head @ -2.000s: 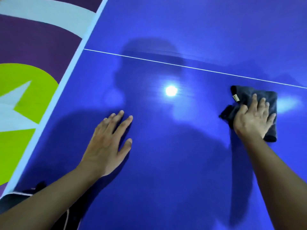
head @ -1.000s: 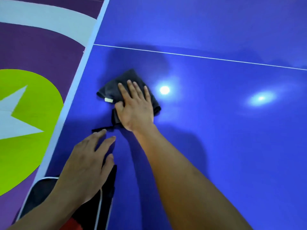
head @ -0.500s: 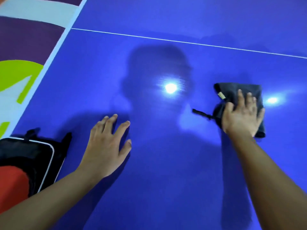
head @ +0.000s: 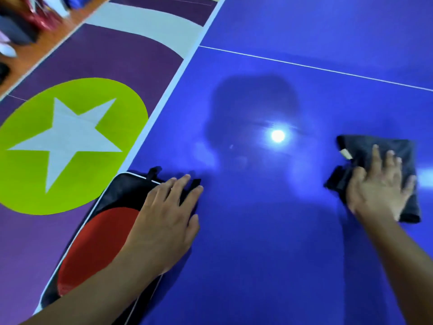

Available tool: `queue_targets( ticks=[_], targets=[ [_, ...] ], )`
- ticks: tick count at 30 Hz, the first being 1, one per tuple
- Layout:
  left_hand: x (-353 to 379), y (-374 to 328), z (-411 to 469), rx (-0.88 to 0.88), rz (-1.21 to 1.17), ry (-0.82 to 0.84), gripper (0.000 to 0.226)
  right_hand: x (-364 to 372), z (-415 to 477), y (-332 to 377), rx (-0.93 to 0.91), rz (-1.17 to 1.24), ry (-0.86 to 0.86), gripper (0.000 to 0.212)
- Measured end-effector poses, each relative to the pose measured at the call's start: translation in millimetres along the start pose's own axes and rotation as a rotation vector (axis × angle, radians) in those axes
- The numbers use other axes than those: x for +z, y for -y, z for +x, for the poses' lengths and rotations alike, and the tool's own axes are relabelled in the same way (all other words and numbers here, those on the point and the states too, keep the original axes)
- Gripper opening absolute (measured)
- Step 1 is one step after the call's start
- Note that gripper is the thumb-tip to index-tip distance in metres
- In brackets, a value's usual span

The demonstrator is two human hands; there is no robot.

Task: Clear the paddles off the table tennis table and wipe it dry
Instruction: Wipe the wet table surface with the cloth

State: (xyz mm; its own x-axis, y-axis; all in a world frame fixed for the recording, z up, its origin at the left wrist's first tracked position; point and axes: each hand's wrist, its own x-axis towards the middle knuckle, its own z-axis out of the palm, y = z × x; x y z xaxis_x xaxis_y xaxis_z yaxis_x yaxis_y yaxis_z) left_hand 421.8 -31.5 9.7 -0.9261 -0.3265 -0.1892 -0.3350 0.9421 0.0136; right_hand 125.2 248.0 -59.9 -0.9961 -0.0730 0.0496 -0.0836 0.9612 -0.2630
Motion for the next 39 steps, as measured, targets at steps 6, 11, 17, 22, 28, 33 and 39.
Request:
queue_targets(
  ticks=[6,11,17,22,28,33,39],
  targets=[
    [0,64,-42,-0.064,-0.052,0.015,0.042,47,-57,166,-0.235,-0.03,0.091,0.075],
    [15,79,-46,-0.011,-0.09,0.05,0.05,75,-95,283,-0.394,-0.024,0.157,0.066],
    [18,80,-48,-0.02,-0.122,0.043,0.043,86,-128,359,-0.731,-0.001,0.341,0.065],
    [18,76,-49,-0.045,-0.113,0.029,0.046,80,-124,349,-0.759,0.037,0.362,0.061],
    [16,51,-45,-0.068,-0.031,-0.052,0.045,62,-103,265,-0.621,0.024,0.251,0.061],
    [22,-13,-30,0.042,-0.046,-0.113,0.06,35,-84,170,-0.468,-0.008,0.219,0.061],
    [41,-120,-16,0.265,-0.104,-0.104,0.06,3,-65,53,-0.278,0.02,0.158,0.06]
  ],
)
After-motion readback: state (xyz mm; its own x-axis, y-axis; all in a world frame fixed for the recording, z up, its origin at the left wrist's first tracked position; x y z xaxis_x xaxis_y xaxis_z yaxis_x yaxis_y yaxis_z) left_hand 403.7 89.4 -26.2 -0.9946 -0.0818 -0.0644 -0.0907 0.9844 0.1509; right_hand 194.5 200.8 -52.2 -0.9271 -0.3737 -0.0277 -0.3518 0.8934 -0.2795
